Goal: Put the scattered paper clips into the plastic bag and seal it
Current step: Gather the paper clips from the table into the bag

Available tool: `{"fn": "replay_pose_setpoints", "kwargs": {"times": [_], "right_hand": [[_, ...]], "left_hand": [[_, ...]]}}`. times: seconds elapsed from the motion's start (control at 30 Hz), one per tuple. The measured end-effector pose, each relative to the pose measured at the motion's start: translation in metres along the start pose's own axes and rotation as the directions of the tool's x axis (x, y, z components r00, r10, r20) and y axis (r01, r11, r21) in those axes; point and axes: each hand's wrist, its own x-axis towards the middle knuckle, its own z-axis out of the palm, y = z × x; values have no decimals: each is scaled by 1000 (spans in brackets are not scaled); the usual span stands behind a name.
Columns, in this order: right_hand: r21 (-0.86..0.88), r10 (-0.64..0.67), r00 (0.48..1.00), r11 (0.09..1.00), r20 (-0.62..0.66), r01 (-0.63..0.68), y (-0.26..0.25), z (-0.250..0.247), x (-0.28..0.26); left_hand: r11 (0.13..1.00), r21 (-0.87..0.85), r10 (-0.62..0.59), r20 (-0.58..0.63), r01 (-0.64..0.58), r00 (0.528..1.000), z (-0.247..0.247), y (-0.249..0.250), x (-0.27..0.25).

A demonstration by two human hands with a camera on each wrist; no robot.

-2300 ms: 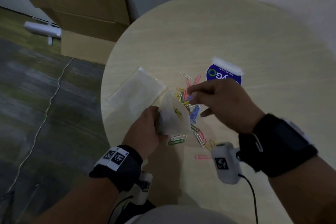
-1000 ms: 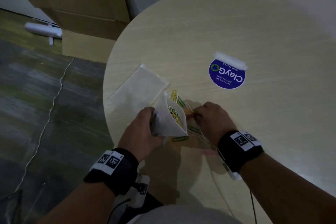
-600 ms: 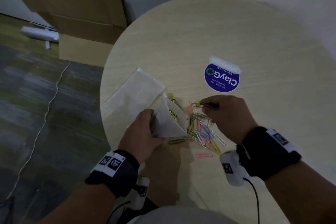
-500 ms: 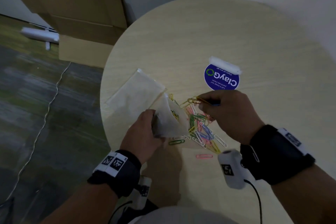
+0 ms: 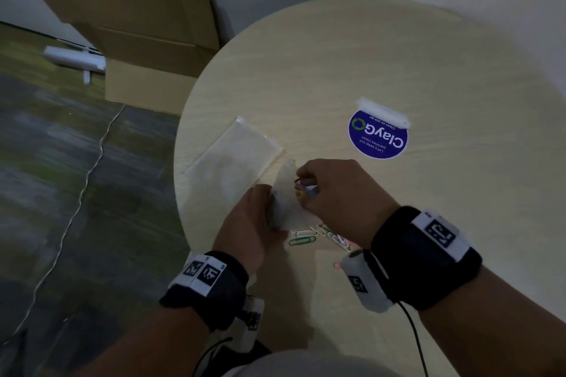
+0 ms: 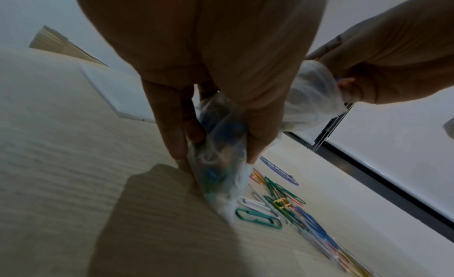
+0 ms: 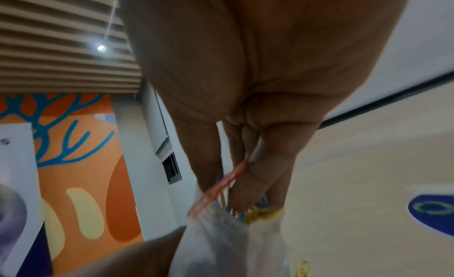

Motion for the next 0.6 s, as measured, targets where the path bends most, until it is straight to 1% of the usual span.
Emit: {"fn": "replay_pose_setpoints", "kwargs": {"times": [0.03,0.07,0.1,0.13,0.17,0.2,0.33,0.43,0.47,0.5,0.57,0.6], "right_hand": [[22,-15,999,1000,33,15,1,-3,-1],[82,-5,998,997,66,0,3,-7,-3],[183,22,996,982,90,-38,5,-13,-5],[300,55,993,950,107,-85,7,-18,-8],[378,83,990,918,112,-120,9,-23,-10],[411,101,990,902,101,-134,12,-26,-11],[306,104,994,948,-22,-93,20,-28,-13],[231,50,999,972,18,-53,21,-20,-17],[217,25,1000,976,5,-26,21,-16,-20],[218,4,999,976,-50,7,23,-13,-23],[232,-30,978,970,-206,79,28,-7,-30],[224,-56,970,968,-236,110,32,-3,-35]], "left_hand": [[1000,-8,0,-1,0,1000,0,0,0],[1000,-18,1,-3,-1,1000,0,-1,-1],[1000,-21,1,-5,-1,1000,0,-2,-1],[1000,-20,2,-4,-2,1000,0,-3,-1],[1000,-10,-2,2,2,1000,0,-4,0],[1000,2,-7,4,7,1000,0,-5,0],[999,10,-46,10,46,999,-1,-6,1],[998,7,-67,17,67,998,-2,-6,2],[997,8,-71,20,71,997,-2,-6,3],[997,3,-74,25,74,997,-2,-7,3],[997,-8,-83,23,83,996,-3,-7,4],[996,-11,-85,10,85,996,-5,-8,4]]}}
